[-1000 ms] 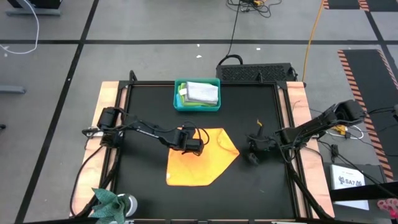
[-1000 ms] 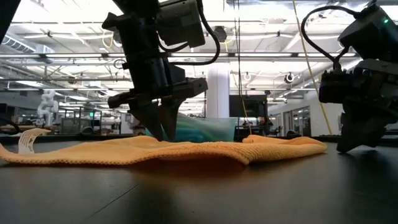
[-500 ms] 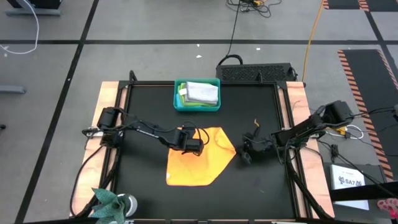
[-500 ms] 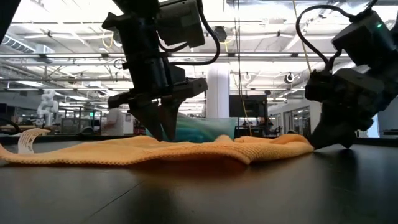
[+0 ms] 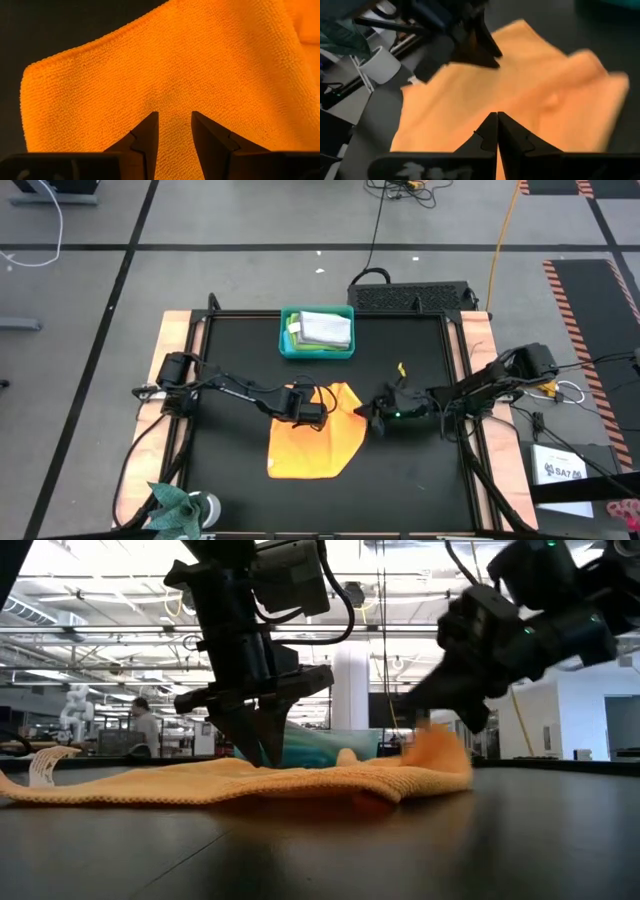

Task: Fold microfiber towels
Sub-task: Fold the orange microfiber towel

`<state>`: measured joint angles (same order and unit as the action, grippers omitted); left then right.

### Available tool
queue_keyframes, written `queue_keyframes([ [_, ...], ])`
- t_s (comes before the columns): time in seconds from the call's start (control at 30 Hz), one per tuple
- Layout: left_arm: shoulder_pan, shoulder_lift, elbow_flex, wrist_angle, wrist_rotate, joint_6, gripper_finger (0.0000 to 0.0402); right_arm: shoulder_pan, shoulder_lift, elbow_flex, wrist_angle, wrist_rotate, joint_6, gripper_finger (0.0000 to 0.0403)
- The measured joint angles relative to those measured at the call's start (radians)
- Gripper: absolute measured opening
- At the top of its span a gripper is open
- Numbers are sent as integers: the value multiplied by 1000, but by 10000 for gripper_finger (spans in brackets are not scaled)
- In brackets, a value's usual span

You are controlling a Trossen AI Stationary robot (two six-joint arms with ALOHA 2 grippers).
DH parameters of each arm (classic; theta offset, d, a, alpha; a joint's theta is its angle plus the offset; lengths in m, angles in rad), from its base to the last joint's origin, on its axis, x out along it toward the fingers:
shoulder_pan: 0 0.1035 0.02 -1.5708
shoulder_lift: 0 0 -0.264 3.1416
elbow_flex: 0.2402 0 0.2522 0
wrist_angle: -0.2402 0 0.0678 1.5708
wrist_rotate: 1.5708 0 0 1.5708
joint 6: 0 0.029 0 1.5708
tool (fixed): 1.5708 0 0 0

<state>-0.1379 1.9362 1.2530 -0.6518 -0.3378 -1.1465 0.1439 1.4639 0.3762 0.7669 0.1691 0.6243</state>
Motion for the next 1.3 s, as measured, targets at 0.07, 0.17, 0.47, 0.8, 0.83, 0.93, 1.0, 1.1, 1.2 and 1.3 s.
queue_keyframes([
  [0.07,0,0,0,0,0,0,117,-8,0,21,-15,-11,-22,0],
  [0.17,-2,0,0,1,0,1,117,-16,-1,43,-63,-33,-32,0],
  [0.47,-4,0,0,0,0,0,118,64,-59,43,-454,-243,117,0],
  [0.8,-4,0,0,3,12,19,118,176,-100,42,-609,-144,137,0],
  [0.83,-4,0,0,4,16,18,117,173,-87,42,-609,-119,121,0],
  [0.93,-4,0,0,4,17,19,118,149,-44,44,-571,-99,78,0],
  [1.0,-4,0,0,4,19,19,117,133,-8,45,-524,-95,52,0],
  [1.1,-4,0,0,4,23,18,117,106,49,45,-434,-92,5,0],
  [1.2,-4,0,0,4,24,17,117,75,99,45,-331,-89,-20,0],
  [1.3,-4,0,0,4,24,16,117,44,137,44,-231,-65,-45,0],
])
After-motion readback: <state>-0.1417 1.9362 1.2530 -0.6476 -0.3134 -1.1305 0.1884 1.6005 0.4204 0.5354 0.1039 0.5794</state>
